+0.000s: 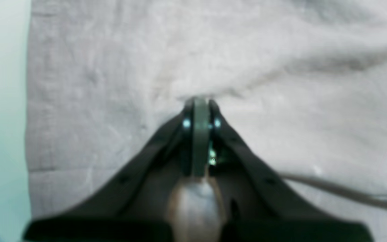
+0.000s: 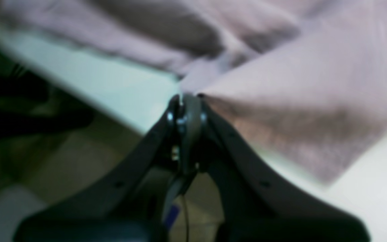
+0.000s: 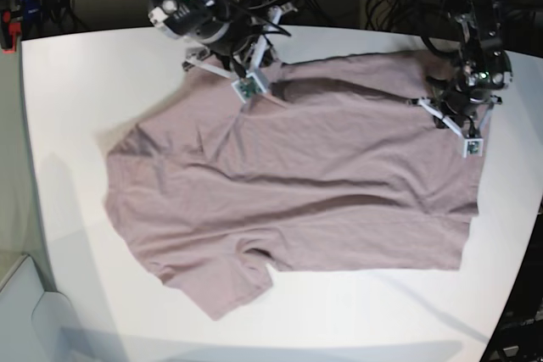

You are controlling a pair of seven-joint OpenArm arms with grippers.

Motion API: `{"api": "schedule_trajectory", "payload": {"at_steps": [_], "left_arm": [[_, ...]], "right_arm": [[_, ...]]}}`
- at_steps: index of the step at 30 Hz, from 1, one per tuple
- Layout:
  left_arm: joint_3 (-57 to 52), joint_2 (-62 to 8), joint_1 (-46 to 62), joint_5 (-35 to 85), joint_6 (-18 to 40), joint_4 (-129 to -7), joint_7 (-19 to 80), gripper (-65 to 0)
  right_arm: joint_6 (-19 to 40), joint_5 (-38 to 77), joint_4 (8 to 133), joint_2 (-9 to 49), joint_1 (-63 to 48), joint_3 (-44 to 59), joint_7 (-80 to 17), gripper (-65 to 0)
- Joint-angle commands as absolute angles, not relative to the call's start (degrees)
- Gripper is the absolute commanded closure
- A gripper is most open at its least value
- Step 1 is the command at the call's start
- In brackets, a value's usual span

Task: Layout the t-shirt on the table in an organized manner, then fold the t-shirt properly
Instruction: 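Grasp the collar edge with the right gripper and drag it toward the left gripper, then pull the collar edge with the right gripper away from the left gripper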

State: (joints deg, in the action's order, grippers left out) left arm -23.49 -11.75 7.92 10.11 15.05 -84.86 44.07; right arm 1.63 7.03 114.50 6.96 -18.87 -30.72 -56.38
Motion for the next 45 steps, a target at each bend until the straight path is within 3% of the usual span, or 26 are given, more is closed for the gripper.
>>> {"api": "schedule_trajectory", "payload": {"at_steps": [1, 6, 9, 14, 25, 42, 45], "left_arm": [[-23.6, -12.4, 7.7, 9.8, 15.0, -85.4, 44.4, -0.1], [-23.4, -12.4, 7.7, 10.0, 15.0, -85.4, 44.4, -0.1], [-23.4, -12.4, 7.7, 10.2, 15.0, -85.4, 44.4, -0.1], [-23.4, -12.4, 7.7, 10.2, 15.0, -85.4, 44.4, -0.1], [-23.4, -12.4, 7.7, 10.2, 15.0, -85.4, 44.4, -0.1], [-23.4, -12.4, 6.5, 10.2, 15.0, -85.4, 44.4, -0.1], [-23.4, -12.4, 6.5, 10.2, 15.0, -85.4, 44.4, -0.1]], "right_arm": [[1.5, 7.3, 115.6, 7.0, -19.0, -32.0, -55.5, -5.2], [1.5, 7.3, 115.6, 7.3, -19.4, -34.7, -57.6, -26.5], [1.5, 7.3, 116.1, 9.3, -20.4, -34.2, -57.2, -32.1], [1.4, 7.3, 116.2, 11.3, -20.8, -32.7, -57.1, -32.0], [1.5, 7.5, 112.0, 12.6, -15.3, -16.8, -57.1, -32.6], [1.5, 7.6, 106.9, 11.3, -18.4, -15.9, -54.7, -31.9], [1.5, 7.6, 106.8, 10.9, -18.7, -16.5, -54.7, -26.9]]}}
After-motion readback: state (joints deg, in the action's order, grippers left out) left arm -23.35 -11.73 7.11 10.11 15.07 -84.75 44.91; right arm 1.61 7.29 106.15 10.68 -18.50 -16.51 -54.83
